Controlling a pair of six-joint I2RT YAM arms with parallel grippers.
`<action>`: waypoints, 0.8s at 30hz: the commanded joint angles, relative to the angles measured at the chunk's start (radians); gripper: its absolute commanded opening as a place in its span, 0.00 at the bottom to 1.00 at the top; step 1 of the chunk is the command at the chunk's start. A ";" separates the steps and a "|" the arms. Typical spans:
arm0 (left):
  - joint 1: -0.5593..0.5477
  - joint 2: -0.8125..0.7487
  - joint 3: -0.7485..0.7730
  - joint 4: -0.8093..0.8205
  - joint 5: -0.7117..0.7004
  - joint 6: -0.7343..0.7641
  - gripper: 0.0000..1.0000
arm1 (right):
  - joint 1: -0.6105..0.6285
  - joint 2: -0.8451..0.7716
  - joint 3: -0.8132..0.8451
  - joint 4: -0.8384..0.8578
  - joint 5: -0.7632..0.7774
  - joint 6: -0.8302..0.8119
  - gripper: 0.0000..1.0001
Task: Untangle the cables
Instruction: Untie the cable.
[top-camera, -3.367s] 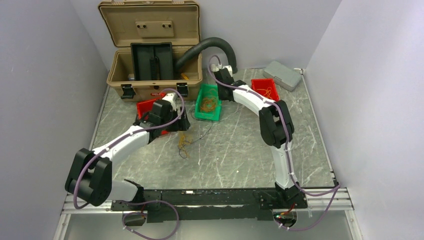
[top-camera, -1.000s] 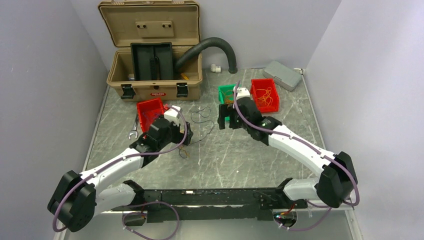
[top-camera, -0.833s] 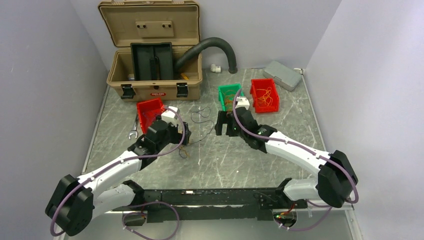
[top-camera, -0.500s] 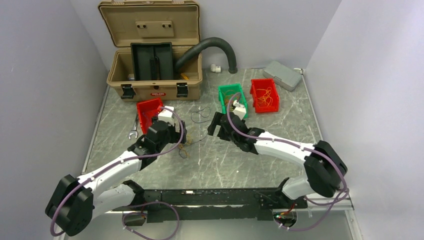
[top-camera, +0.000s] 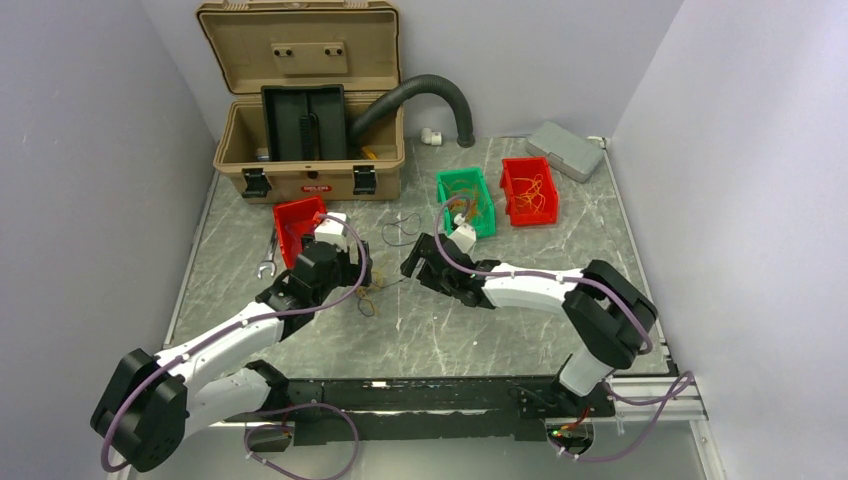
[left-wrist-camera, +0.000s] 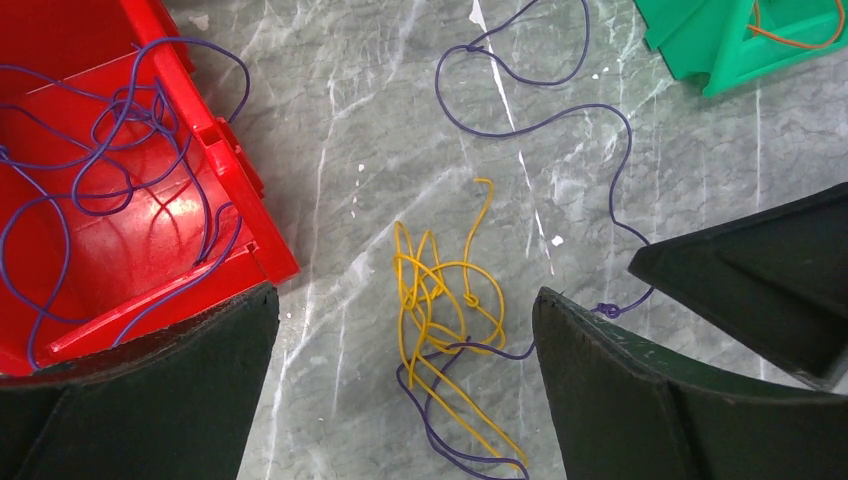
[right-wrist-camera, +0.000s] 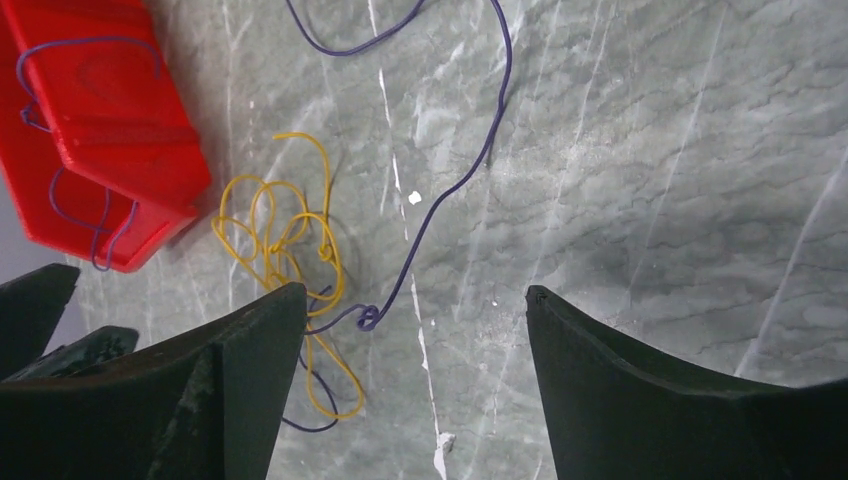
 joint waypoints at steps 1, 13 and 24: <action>-0.003 0.008 0.019 0.026 -0.001 0.009 0.99 | 0.003 0.048 0.068 0.052 0.008 0.041 0.80; -0.004 0.003 0.009 0.057 0.043 0.037 0.99 | -0.002 0.100 0.105 0.139 -0.051 -0.031 0.08; -0.004 -0.010 -0.015 0.131 0.202 0.082 0.99 | 0.015 -0.285 0.067 0.144 -0.103 -0.480 0.00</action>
